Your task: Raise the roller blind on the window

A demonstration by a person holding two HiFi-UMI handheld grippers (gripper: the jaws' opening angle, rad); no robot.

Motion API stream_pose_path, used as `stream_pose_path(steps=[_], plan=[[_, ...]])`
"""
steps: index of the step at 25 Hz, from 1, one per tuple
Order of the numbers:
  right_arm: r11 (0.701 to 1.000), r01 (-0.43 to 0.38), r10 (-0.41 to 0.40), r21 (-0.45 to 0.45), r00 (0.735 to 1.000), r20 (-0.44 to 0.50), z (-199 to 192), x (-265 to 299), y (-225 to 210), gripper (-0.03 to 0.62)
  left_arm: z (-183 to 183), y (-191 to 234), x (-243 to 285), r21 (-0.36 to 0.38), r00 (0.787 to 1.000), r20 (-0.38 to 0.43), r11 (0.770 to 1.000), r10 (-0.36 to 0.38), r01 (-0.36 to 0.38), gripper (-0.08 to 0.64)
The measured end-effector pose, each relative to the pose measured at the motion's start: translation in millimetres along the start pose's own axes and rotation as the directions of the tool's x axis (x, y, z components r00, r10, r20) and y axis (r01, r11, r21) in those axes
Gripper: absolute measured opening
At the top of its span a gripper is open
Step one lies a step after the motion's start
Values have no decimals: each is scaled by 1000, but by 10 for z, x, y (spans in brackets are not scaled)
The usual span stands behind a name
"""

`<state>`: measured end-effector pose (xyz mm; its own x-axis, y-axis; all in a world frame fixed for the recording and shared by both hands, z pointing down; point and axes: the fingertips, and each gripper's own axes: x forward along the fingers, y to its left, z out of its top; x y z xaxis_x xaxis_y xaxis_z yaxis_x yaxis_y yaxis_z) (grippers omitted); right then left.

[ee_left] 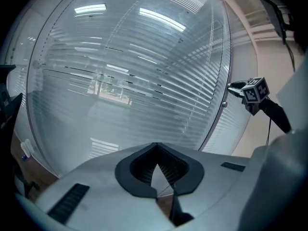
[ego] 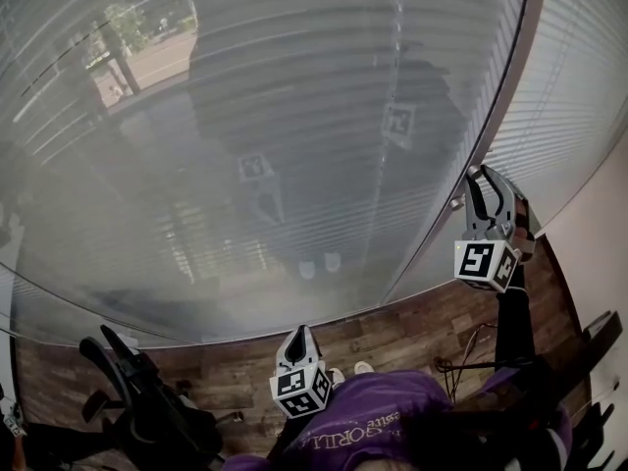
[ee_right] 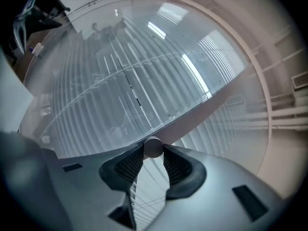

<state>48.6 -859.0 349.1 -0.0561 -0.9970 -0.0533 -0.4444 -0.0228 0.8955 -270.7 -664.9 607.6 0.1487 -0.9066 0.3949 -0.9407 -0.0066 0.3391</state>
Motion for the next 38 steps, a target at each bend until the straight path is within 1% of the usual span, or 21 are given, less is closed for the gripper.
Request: stream_pose_path(steps=[3, 5, 7, 9, 10, 12, 13, 14, 15, 16, 18, 19, 20, 21, 23, 25, 26, 29, 33, 35, 38], plan=[[990, -18, 14, 140, 999, 29, 26, -4, -26, 124, 0, 2, -7, -4, 1000, 1, 1000, 3, -3, 0], [959, -51, 34, 279, 997, 64, 91, -11, -62, 124, 0, 14, -7, -6, 1000, 2, 1000, 5, -5, 0], [888, -88, 55, 452, 995, 84, 123, -22, -98, 124, 1, 20, -1, -6, 1000, 3, 1000, 6, -6, 0], [809, -110, 73, 577, 994, 87, 140, -31, -140, 124, 2, 26, 5, -6, 1000, 2, 1000, 6, -6, 0], [783, -119, 78, 611, 993, 93, 130, -29, -146, 124, 4, 28, 4, -5, 1000, 2, 1000, 6, -6, 0], [759, -134, 81, 637, 990, 111, 87, -24, -133, 124, 5, 28, 0, -3, 1000, 1, 1000, 5, -5, 0], [763, -136, 83, 632, 990, 113, 79, -27, -132, 124, 3, 28, -1, -3, 1000, 0, 1000, 5, -5, 0], [780, -134, 85, 612, 990, 108, 84, -32, -133, 124, 3, 28, -2, -3, 1000, 0, 1000, 5, -5, 0], [811, -126, 84, 571, 992, 99, 97, -36, -134, 124, 3, 29, -2, -3, 1000, -1, 1000, 5, -5, 0], [855, -114, 81, 505, 993, 87, 111, -37, -130, 124, 3, 31, -1, -3, 1000, 0, 1000, 5, -5, 0], [943, -86, 70, 321, 996, 62, 112, -27, -98, 124, 1, 34, 2, -3, 1000, 0, 1000, 5, -5, 0], [971, -72, 63, 227, 997, 48, 97, -21, -74, 124, 0, 35, 4, -3, 1000, 0, 1000, 5, -5, 0], [989, -59, 55, 137, 998, 35, 85, -19, -50, 124, 1, 36, 4, -3, 1000, 0, 1000, 4, -4, 0], [998, -47, 46, 51, 999, 22, 82, -21, -32, 124, 3, 35, 2, -3, 1000, 0, 1000, 3, -3, 0], [995, -30, 31, -95, 999, 7, 85, -32, -12, 124, 9, 25, -3, -2, 1000, 1, 1000, 1, -1, 0], [982, -22, 23, -189, 1000, 4, 88, -43, -2, 124, 12, 14, -7, 0, 1000, 4, 1000, -2, 2, 0], [978, -19, 21, -208, 1000, 5, 89, -47, 2, 124, 10, 13, -6, 0, 1000, 5, 1000, -4, 4, 0], [989, -13, 15, -148, 1000, 12, 74, -44, 15, 124, -6, 25, 5, -2, 1000, 5, 1000, -5, 5, 0], [999, -14, 13, 33, 1000, 24, 50, -24, 1, 124, 1, 36, 5, -6, 1000, 6, 1000, 0, 0, 0], [984, -44, 36, 174, 998, 52, 83, -29, -31, 124, -3, 43, 4, -11, 1000, 5, 1000, 3, -3, 0], [922, -99, 66, 373, 993, 101, 132, -31, -91, 124, -13, 36, 22, -9, 1000, 4, 1000, 3, -3, 0]])
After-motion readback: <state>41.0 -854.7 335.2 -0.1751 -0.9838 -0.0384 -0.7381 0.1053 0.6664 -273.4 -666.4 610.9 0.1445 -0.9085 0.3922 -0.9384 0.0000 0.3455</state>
